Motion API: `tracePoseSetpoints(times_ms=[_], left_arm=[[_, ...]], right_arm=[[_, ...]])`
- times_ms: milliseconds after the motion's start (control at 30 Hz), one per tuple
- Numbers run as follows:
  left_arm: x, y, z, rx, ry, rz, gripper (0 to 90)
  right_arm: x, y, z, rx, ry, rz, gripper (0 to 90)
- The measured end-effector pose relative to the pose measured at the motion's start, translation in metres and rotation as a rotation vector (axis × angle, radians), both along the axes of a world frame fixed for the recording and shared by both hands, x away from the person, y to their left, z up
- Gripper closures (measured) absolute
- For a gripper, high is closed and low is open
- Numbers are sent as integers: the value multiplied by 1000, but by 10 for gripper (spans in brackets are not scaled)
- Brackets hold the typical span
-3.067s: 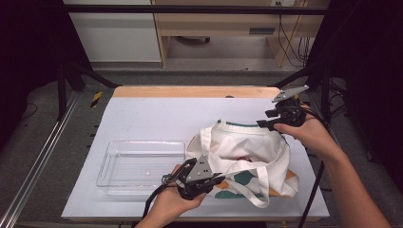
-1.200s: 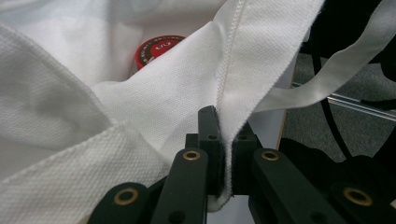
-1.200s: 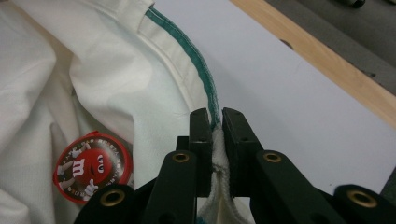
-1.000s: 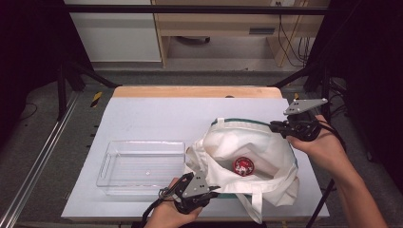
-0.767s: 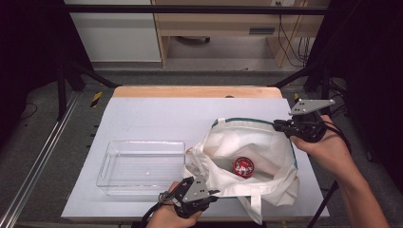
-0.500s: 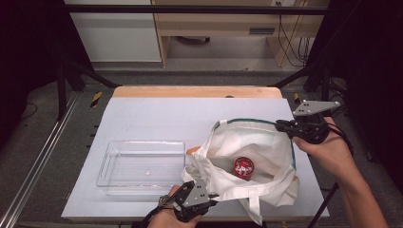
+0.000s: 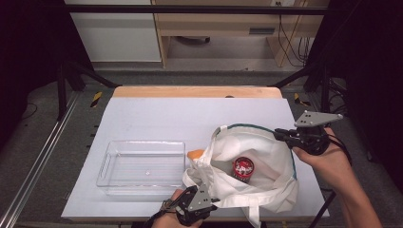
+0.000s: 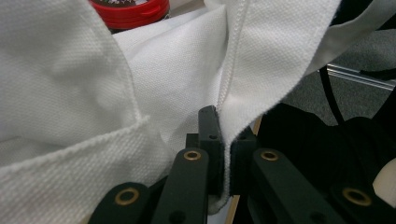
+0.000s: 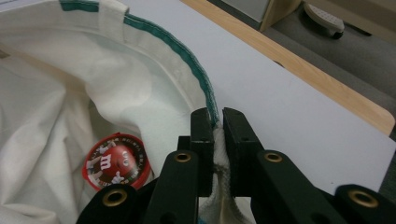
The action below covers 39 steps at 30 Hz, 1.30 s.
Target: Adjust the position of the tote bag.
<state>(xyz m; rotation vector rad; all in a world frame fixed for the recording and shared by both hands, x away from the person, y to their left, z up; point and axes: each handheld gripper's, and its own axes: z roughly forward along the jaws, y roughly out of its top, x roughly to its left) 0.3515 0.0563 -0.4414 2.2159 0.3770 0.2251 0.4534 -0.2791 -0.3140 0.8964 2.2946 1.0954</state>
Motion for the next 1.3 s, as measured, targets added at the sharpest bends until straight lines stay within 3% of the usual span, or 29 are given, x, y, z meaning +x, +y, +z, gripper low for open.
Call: tracePoseSetpoints(times_ms=[167, 267, 400, 767, 967, 1167, 1300], left_arm=[[-1, -2, 3, -34, -12, 7, 799], [-4, -2, 8, -62, -18, -4, 660], [-9, 1, 19, -98, -38, -43, 550], [-15, 5, 53, -182, -78, -69, 502], [2, -14, 61, -127, -88, -43, 471], [19, -49, 61, -71, -94, -76, 441], [30, -63, 55, 4, -123, -71, 493]], right_arm=[[-8, 5, -4, 16, 4, 18, 836], [-13, 10, -3, 15, -4, 34, 835], [-17, 14, -5, 14, -9, 46, 835], [-23, 11, -5, 37, -13, 58, 834], [-25, 12, -4, 42, -16, 61, 834], [-25, 12, -3, 45, -19, 70, 834], [-26, 11, -3, 53, -20, 70, 833]])
